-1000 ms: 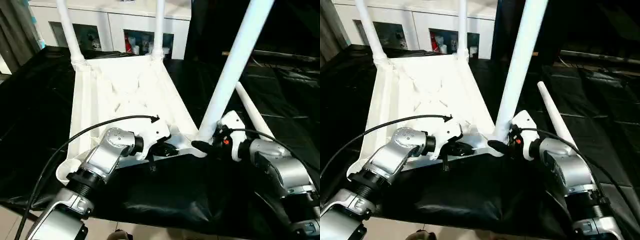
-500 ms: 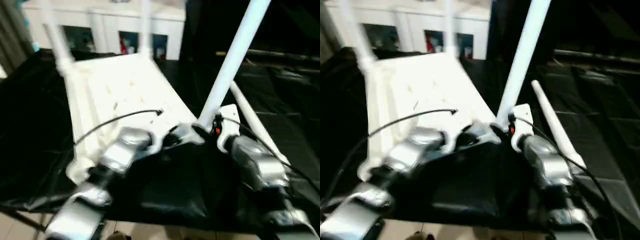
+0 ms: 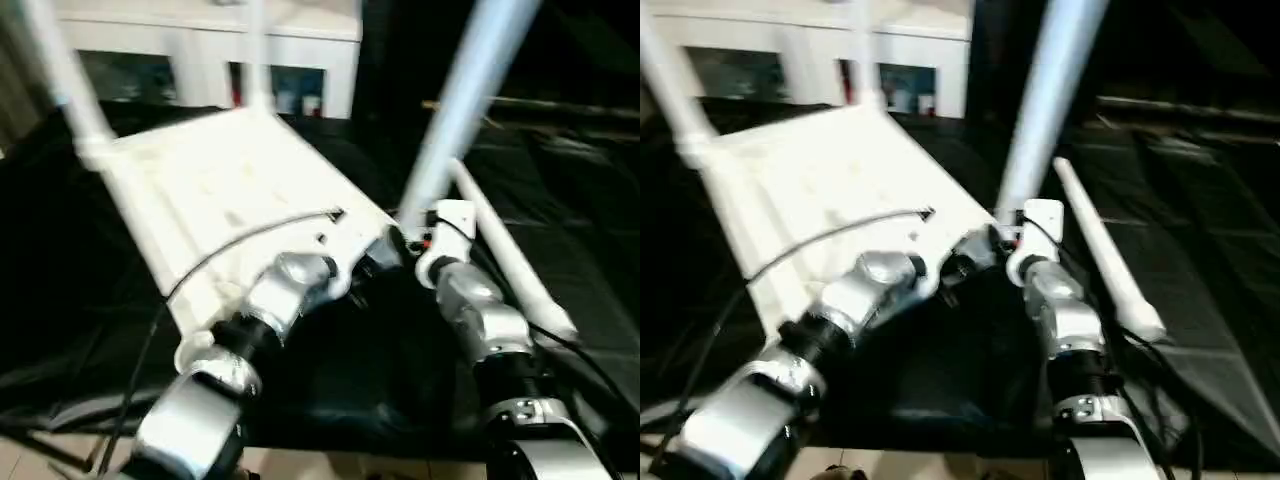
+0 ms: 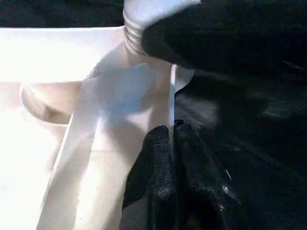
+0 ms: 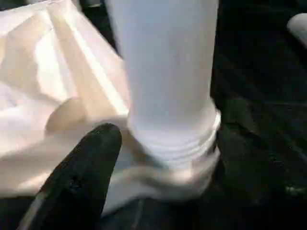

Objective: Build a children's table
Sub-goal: Rotate leg to tighten

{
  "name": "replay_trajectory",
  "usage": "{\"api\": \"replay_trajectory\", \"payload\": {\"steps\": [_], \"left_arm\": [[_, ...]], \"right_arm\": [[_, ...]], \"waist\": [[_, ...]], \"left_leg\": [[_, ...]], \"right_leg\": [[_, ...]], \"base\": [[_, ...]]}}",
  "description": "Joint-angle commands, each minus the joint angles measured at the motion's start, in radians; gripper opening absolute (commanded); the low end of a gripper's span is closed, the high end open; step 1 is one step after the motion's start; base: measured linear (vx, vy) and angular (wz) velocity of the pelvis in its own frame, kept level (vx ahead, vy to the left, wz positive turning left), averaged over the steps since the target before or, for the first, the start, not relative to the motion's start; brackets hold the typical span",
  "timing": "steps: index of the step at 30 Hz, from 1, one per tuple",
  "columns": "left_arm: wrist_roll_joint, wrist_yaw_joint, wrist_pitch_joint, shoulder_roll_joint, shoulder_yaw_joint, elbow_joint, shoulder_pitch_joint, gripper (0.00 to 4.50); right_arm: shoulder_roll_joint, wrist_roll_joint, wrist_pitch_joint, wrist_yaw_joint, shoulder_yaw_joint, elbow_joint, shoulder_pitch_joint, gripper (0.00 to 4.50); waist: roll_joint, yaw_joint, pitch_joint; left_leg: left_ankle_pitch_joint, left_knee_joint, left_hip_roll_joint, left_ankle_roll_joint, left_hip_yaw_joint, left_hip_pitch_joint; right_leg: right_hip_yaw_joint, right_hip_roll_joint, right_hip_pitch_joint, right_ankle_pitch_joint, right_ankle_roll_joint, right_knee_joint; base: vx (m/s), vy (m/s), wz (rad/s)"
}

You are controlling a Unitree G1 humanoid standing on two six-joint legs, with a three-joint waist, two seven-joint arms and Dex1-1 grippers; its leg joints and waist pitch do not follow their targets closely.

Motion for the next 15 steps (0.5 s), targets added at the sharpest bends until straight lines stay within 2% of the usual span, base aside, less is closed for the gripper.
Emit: {"api": "replay_trajectory", "payload": {"steps": [1, 2, 4, 6, 7, 8, 9, 10, 11, 13, 14, 15], "left_arm": [[0.0, 0.032, -0.018, -0.004, 0.027, -0.014, -0.037, 0.0], [0.0, 0.041, -0.012, -0.004, 0.03, -0.012, -0.037, 0.0], [0.002, 0.072, 0.007, -0.005, 0.041, -0.002, -0.042, 0.0], [0.003, 0.081, -0.014, -0.006, 0.044, 0.013, -0.049, 0.0], [0.005, 0.092, -0.039, -0.008, 0.044, 0.025, -0.056, 0.0], [0.007, 0.099, -0.05, -0.01, 0.045, 0.031, -0.06, 0.0], [-0.002, 0.11, -0.073, -0.015, 0.058, 0.041, -0.069, 0.0], [-0.019, 0.095, -0.082, -0.019, 0.071, 0.04, -0.073, 0.0], [-0.019, 0.095, -0.082, -0.019, 0.071, 0.04, -0.073, 0.28], [-0.059, 0.071, -0.064, -0.023, 0.103, 0.011, -0.075, 0.28], [-0.066, 0.067, -0.054, -0.022, 0.109, -0.003, -0.073, 0.48], [-0.072, 0.072, -0.052, -0.021, 0.117, -0.015, -0.071, 0.64]], "right_arm": [[-0.025, -0.003, 0.005, 0.049, 0.03, -0.071, 0.024, 3.42], [-0.036, 0.0, 0.01, 0.056, 0.028, -0.092, 0.034, 3.42], [-0.072, 0.011, 0.024, 0.076, 0.015, -0.158, 0.068, 3.42], [-0.1, 0.013, 0.035, 0.093, 0.003, -0.198, 0.096, 3.42], [-0.117, 0.012, 0.042, 0.102, -0.004, -0.218, 0.116, 3.42], [-0.124, 0.011, 0.045, 0.106, -0.006, -0.226, 0.124, 3.42], [-0.132, 0.008, 0.046, 0.104, -0.011, -0.23, 0.135, 3.42], [-0.137, 0.006, 0.045, 0.096, -0.014, -0.227, 0.14, 3.42], [-0.137, 0.006, 0.045, 0.096, -0.014, -0.227, 0.14, 3.42], [-0.137, 0.006, 0.052, 0.078, -0.02, -0.227, 0.149, 3.42], [-0.135, 0.007, 0.061, 0.074, -0.019, -0.232, 0.152, 3.42], [-0.133, 0.007, 0.067, 0.073, -0.016, -0.235, 0.154, 3.42]], "waist": [[-0.009, 0.011, -0.078], [-0.009, 0.015, -0.079], [-0.006, 0.02, -0.08], [0.001, 0.024, -0.083], [0.006, 0.025, -0.082], [0.002, 0.025, -0.084], [0.007, 0.029, -0.085], [0.003, 0.026, -0.086], [0.005, 0.027, -0.086], [0.002, 0.027, -0.084], [0.002, 0.027, -0.084], [-0.003, 0.028, -0.083]], "left_leg": [[-0.316, -0.076, 0.005, -0.005, -0.01, 0.02], [-0.304, -0.072, 0.006, 0.005, -0.006, 0.025], [-0.264, -0.07, 0.007, 0.02, -0.005, 0.023], [-0.224, -0.069, 0.007, 0.028, -0.006, 0.02], [-0.221, -0.067, 0.006, 0.031, -0.004, 0.024], [-0.217, -0.066, 0.004, 0.034, -0.005, 0.023], [-0.206, -0.065, 0.004, 0.038, -0.005, 0.023], [-0.198, -0.064, 0.003, 0.044, -0.004, 0.022], [-0.196, -0.064, 0.003, 0.046, -0.004, 0.023], [-0.204, -0.063, 0.003, 0.056, -0.001, 0.024], [-0.205, -0.062, 0.003, 0.058, -0.001, 0.024], [-0.208, -0.063, 0.004, 0.062, 0.0, 0.025]], "right_leg": [[0.01, -0.017, 0.049, -0.292, -0.164, -0.076], [0.012, -0.017, 0.046, -0.267, -0.174, -0.076], [0.014, -0.015, 0.05, -0.215, -0.18, -0.07], [0.012, -0.014, 0.054, -0.155, -0.196, -0.061], [0.013, -0.011, 0.052, -0.131, -0.201, -0.064], [0.013, -0.011, 0.055, -0.118, -0.204, -0.062], [0.013, -0.012, 0.057, -0.092, -0.213, -0.059], [0.012, -0.013, 0.06, -0.072, -0.226, -0.059], [0.012, -0.014, 0.06, -0.069, -0.233, -0.058], [0.012, -0.015, 0.058, -0.089, -0.25, -0.061], [0.012, -0.015, 0.058, -0.096, -0.253, -0.061], [0.012, -0.015, 0.058, -0.111, -0.255, -0.062]], "base": [[0.0, 0.0, 0.0], [0.0, 0.0, 0.0], [0.0, 0.0, 0.0], [0.0, 0.0, 0.0], [0.0, 0.0, 0.0], [0.0, 0.0, 0.0], [0.0, 0.0, 0.0], [0.0, 0.0, 0.0], [0.0, 0.0, 0.0], [0.0, 0.0, 0.0], [0.0, 0.0, 0.0], [0.0, 0.0, 0.0]]}}
